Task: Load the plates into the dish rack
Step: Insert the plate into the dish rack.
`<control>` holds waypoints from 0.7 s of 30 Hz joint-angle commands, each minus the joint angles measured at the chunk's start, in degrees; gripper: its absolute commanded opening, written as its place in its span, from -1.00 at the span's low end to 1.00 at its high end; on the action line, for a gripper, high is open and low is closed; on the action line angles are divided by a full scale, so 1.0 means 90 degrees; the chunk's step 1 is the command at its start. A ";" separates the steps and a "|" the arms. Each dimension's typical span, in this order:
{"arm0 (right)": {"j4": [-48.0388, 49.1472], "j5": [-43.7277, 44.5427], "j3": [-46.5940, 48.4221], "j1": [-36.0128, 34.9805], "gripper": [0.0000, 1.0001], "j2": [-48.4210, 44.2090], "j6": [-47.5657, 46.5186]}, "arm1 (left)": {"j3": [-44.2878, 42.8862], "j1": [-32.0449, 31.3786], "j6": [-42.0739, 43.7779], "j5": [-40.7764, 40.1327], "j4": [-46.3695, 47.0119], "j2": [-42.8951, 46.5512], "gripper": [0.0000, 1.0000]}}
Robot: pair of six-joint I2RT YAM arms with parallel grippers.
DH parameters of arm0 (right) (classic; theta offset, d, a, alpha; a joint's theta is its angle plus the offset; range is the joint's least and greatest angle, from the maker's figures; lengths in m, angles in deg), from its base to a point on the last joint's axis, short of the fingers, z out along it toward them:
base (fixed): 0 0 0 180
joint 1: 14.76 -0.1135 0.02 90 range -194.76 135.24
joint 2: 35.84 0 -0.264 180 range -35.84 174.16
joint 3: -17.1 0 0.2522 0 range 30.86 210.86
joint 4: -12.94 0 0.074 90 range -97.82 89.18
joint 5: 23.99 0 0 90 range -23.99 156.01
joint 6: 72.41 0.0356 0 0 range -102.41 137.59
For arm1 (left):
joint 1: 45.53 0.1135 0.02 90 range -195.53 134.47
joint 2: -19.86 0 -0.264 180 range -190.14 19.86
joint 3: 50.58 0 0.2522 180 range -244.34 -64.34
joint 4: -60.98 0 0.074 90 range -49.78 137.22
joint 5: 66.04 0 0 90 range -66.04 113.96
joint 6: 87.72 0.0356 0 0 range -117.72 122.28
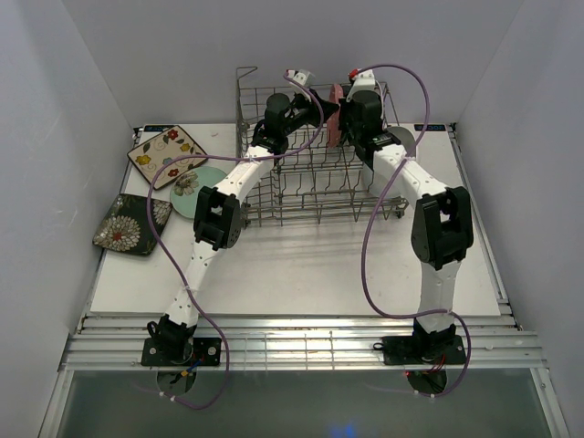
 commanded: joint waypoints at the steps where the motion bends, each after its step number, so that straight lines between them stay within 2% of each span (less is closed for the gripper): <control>1: 0.0264 -0.0309 0.0442 0.0007 -0.84 0.0159 0.0171 | 0.0288 0.0161 0.0968 -0.1493 -0.0188 -0.1126 -1.00; 10: -0.0127 -0.0397 0.1068 0.0056 -0.84 0.0706 0.0249 | 0.0317 0.0200 0.0900 -0.1454 -0.0139 -0.1136 -1.00; 18: -0.0029 -0.0270 0.0815 0.0105 -0.84 0.0579 0.0259 | 0.0581 0.0200 0.0822 -0.1336 0.0125 -0.0873 -1.00; 21: 0.0136 -0.0280 0.0523 0.0105 -0.84 0.0375 0.0259 | 0.0669 0.0210 0.0812 -0.1298 0.0222 -0.0755 -0.91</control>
